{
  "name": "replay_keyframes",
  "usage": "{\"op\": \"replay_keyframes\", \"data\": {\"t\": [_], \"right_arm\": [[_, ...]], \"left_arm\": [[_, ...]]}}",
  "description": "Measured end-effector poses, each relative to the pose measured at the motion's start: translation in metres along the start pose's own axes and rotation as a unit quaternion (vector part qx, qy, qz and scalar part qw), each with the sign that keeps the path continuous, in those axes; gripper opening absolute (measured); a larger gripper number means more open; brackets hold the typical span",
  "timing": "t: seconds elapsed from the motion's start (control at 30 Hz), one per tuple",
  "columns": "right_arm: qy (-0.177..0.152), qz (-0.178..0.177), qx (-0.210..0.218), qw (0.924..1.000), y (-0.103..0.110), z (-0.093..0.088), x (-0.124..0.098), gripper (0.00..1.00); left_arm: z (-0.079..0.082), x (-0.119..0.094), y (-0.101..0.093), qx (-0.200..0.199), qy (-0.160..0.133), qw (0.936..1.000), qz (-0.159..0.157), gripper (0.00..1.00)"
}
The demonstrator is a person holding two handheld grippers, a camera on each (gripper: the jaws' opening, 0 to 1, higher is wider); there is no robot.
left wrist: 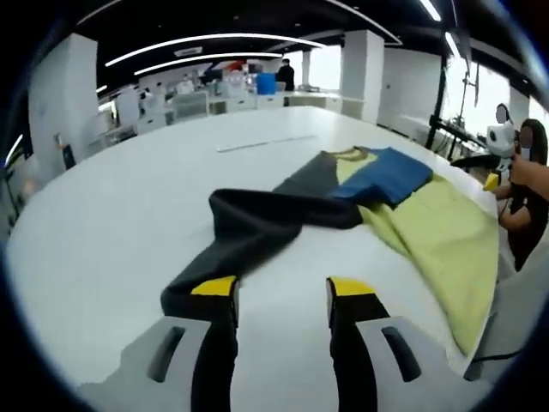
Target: Fold the garment on the visible template until the final outline fits inside the template.
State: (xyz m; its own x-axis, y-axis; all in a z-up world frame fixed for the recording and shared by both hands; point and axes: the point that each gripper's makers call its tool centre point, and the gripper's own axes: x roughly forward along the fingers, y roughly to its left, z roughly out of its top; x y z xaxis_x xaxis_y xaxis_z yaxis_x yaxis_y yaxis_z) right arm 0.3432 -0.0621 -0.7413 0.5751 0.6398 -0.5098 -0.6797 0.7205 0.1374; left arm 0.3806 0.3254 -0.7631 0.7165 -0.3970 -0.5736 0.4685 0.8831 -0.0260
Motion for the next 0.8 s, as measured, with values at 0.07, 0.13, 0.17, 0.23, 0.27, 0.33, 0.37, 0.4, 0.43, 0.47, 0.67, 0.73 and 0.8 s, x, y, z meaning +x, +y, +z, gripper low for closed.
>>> {"op": "replay_keyframes", "data": {"t": [0.07, 0.13, 0.17, 0.23, 0.27, 0.33, 0.37, 0.4, 0.43, 0.47, 0.67, 0.73, 0.8], "right_arm": [[0.002, 0.001, -0.002, 1.0, 0.001, -0.001, 0.0, 0.99], [0.002, 0.001, -0.002, 1.0, 0.001, -0.001, -0.001, 0.99], [0.002, 0.001, -0.001, 1.0, 0.001, -0.001, -0.001, 0.99], [0.002, 0.001, 0.0, 1.0, 0.001, -0.001, -0.003, 0.99], [0.002, 0.001, 0.0, 1.0, 0.001, -0.002, -0.003, 0.99], [0.002, 0.001, -0.001, 1.0, 0.001, -0.002, -0.004, 0.99], [0.003, 0.001, -0.001, 1.0, 0.001, -0.002, -0.005, 0.99], [0.003, 0.0, -0.001, 1.0, 0.001, -0.003, -0.006, 0.99], [0.003, 0.001, -0.001, 1.0, 0.001, -0.003, -0.006, 0.99], [0.004, 0.0, -0.001, 1.0, 0.0, -0.004, -0.007, 0.99], [0.011, -0.002, -0.002, 0.9999, 0.0, -0.01, -0.012, 0.99], [0.014, -0.002, -0.002, 0.9999, 0.0, -0.012, -0.013, 0.99], [0.014, -0.002, 0.0, 0.9999, 0.0, -0.014, -0.015, 0.99]], "left_arm": [[-0.002, 0.003, 0.003, 0.004, 0.007, 1.0, 0.005, 0.36], [-0.003, 0.006, 0.006, 0.004, 0.011, 0.9999, 0.009, 0.34], [-0.004, 0.007, 0.007, 0.005, 0.012, 0.9998, 0.012, 0.33], [-0.005, 0.009, 0.008, 0.001, 0.017, 0.9998, 0.012, 0.28], [-0.006, 0.011, 0.008, 0.0, 0.02, 0.9997, 0.012, 0.26], [-0.007, 0.014, 0.011, 0.005, 0.027, 0.9995, 0.018, 0.25], [-0.007, 0.015, 0.012, 0.004, 0.028, 0.9994, 0.02, 0.25], [-0.008, 0.016, 0.013, 0.002, 0.031, 0.9992, 0.023, 0.25], [-0.009, 0.017, 0.015, 0.001, 0.033, 0.9991, 0.026, 0.25], [-0.008, 0.019, 0.018, 0.001, 0.033, 0.999, 0.03, 0.25], [-0.01, 0.024, 0.024, -0.008, 0.042, 0.9983, 0.041, 0.22], [-0.009, 0.026, 0.026, -0.01, 0.04, 0.9982, 0.044, 0.22], [-0.009, 0.027, 0.028, -0.012, 0.043, 0.9979, 0.046, 0.21]]}}
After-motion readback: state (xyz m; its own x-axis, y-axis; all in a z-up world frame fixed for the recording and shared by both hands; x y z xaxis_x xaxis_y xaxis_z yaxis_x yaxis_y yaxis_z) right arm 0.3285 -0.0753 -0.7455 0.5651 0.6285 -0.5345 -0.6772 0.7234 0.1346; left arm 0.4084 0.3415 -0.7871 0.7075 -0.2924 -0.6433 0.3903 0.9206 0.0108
